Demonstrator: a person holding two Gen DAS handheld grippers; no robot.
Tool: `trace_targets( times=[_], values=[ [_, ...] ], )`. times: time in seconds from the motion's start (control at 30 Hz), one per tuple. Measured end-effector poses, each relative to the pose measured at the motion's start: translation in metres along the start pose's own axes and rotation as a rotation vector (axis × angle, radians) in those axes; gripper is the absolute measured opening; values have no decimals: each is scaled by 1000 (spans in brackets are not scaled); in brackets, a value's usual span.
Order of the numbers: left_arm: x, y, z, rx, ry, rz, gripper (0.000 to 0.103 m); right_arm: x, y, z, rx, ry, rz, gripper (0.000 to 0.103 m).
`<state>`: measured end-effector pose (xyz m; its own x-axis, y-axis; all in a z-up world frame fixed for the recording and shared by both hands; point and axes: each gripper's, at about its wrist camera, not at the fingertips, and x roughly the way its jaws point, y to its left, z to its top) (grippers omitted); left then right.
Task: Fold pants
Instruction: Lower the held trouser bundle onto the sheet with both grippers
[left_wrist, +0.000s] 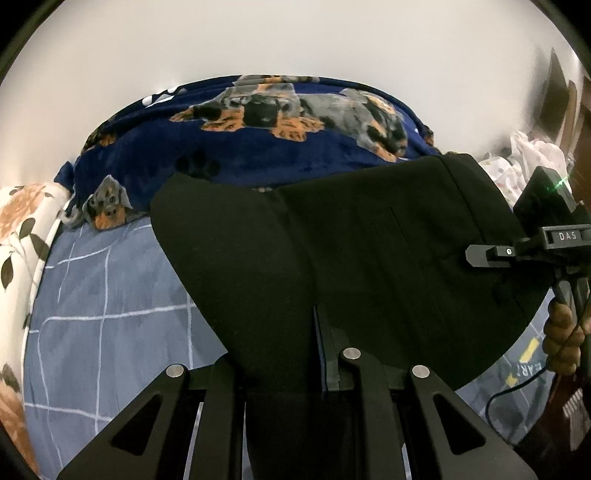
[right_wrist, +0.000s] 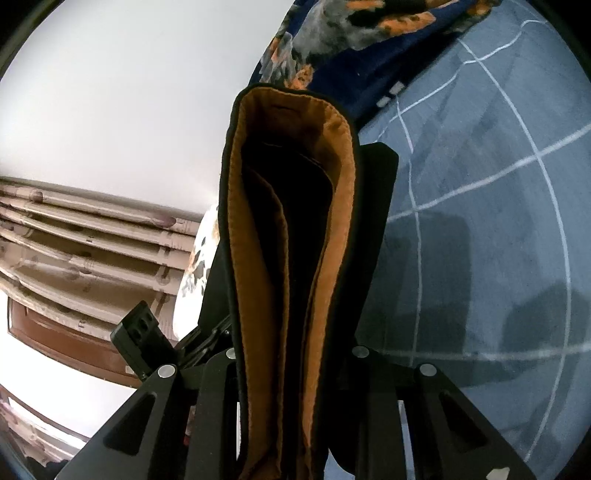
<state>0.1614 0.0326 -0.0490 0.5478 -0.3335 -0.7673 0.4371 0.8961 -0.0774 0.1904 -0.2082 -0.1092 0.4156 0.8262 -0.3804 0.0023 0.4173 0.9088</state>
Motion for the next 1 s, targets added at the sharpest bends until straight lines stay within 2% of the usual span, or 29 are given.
trace_targets(
  times=[0.63,1.0],
  values=[
    [53,43,45,-42,0,33,16,33,-16,48,19,3,15,22],
    [72,58,59,-43,1,49,16,36,-25,53,25,6,28,22]
  ],
)
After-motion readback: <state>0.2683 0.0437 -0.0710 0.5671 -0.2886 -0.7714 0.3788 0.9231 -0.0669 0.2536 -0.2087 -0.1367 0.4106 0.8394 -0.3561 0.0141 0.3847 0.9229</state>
